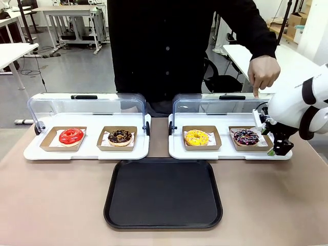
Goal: Move the fourth donut from the left to the tray.
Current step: Pick up the Paper togo box containing the Donut indicated by the person and place it on the Handle tray.
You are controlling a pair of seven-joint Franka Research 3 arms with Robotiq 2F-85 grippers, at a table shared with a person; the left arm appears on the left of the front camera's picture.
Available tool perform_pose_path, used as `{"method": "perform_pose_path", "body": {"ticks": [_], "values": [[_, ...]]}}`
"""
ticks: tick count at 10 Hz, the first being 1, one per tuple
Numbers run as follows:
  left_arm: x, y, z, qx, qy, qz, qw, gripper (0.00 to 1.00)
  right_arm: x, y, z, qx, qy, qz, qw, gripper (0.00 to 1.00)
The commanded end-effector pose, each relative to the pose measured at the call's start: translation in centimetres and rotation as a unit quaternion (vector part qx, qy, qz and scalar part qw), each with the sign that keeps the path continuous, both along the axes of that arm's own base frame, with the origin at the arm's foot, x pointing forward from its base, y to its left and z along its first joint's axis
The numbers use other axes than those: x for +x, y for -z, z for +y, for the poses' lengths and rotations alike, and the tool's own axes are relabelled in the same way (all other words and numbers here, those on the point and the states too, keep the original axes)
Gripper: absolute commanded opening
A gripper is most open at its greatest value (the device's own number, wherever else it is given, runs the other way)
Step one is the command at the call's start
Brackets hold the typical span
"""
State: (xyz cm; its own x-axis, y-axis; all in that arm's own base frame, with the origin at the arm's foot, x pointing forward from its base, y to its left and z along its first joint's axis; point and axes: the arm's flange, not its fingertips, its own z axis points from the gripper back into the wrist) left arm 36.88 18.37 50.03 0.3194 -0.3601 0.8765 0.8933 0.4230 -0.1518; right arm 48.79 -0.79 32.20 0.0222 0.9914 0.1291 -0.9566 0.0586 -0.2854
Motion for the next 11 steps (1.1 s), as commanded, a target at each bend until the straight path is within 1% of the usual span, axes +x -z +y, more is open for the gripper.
{"method": "perform_pose_path", "body": {"ticks": [1,6,7,8,9,11], "values": [[0.08,-0.10,0.08,-0.009,0.004,-0.014,1.000,1.00,0.90,0.48,-0.57,-0.016,-0.012,-0.011,1.000,1.00],[0.08,-0.10,0.08,-0.009,0.004,-0.014,1.000,1.00,1.82,1.10,-0.78,-0.015,-0.003,-0.001,1.000,1.00],[0.08,-0.10,0.08,-0.009,0.004,-0.014,1.000,1.00,1.86,1.14,-0.76,-0.013,-0.009,0.004,1.000,0.43],[0.08,-0.10,0.08,-0.009,0.004,-0.014,1.000,1.00,1.89,1.21,-0.86,-0.013,-0.011,0.010,1.000,0.40],[0.08,-0.10,0.08,-0.009,0.004,-0.014,1.000,1.00,1.85,1.18,-0.89,-0.013,-0.011,0.014,1.000,0.00],[0.08,-0.10,0.08,-0.009,0.004,-0.014,1.000,1.00,1.86,1.12,-0.96,-0.016,-0.011,0.023,1.000,0.00]]}}
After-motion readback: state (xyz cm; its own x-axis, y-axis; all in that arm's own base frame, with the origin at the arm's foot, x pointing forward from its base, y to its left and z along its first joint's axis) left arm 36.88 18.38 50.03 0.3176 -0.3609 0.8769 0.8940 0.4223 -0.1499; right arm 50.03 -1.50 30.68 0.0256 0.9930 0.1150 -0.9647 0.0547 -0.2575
